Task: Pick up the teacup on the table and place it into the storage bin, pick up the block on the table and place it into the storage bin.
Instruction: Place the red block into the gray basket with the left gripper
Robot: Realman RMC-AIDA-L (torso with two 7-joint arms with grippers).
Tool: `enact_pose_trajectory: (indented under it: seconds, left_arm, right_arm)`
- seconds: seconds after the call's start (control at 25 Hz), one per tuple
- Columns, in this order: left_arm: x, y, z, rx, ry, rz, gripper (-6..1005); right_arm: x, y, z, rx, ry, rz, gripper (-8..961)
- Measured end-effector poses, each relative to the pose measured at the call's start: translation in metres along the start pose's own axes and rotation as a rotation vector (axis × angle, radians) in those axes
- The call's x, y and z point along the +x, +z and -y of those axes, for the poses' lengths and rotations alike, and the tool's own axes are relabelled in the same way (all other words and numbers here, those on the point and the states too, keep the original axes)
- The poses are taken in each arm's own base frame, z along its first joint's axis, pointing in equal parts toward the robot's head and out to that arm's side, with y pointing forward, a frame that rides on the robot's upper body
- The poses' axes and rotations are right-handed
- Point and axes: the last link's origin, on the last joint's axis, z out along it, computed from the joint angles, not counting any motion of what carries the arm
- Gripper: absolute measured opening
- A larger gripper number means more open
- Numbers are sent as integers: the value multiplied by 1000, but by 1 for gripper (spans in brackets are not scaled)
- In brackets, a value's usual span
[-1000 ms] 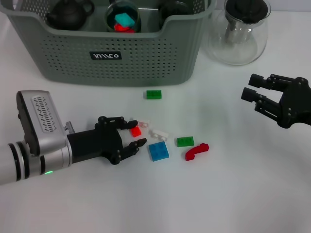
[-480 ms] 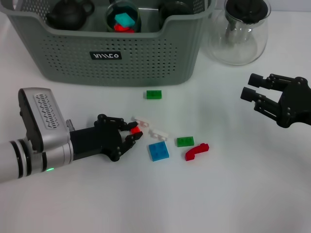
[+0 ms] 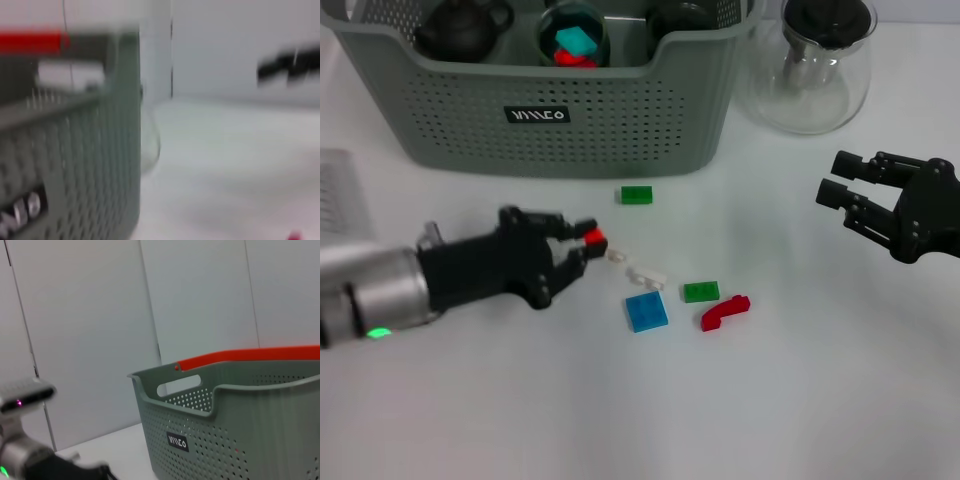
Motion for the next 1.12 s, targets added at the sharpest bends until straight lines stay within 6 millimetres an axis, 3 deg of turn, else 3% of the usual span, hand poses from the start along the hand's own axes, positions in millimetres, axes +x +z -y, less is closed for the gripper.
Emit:
enact_pose_trajectory:
  seconds: [0.04, 0.32, 0.44, 0.56, 0.68, 0.84, 1.0, 1.12]
  left_arm:
    - [0, 0, 0, 0, 0, 0, 187]
    - [73, -31, 16, -92, -74, -303, 200]
    - [103, -35, 37, -71, -111, -411, 206]
    - [135, -31, 73, -16, -140, -429, 212]
    - [163, -19, 111, 43, -193, -344, 218]
    - [184, 13, 143, 95, -224, -124, 225]
    - [186, 49, 159, 196, -222, 131, 233]
    - [177, 69, 161, 274, -205, 275, 239]
  right_arm:
    - [0, 0, 0, 0, 0, 1, 412]
    - [0, 2, 0, 0, 0, 4, 413]
    - [0, 3, 0, 0, 1, 4, 413]
    - [1, 2, 0, 5, 3, 2, 413]
    - [1, 3, 0, 6, 10, 2, 413]
    - [0, 6, 0, 1, 13, 0, 413]
    - [1, 8, -1, -2, 15, 0, 412]
    - [1, 9, -1, -3, 15, 1, 412]
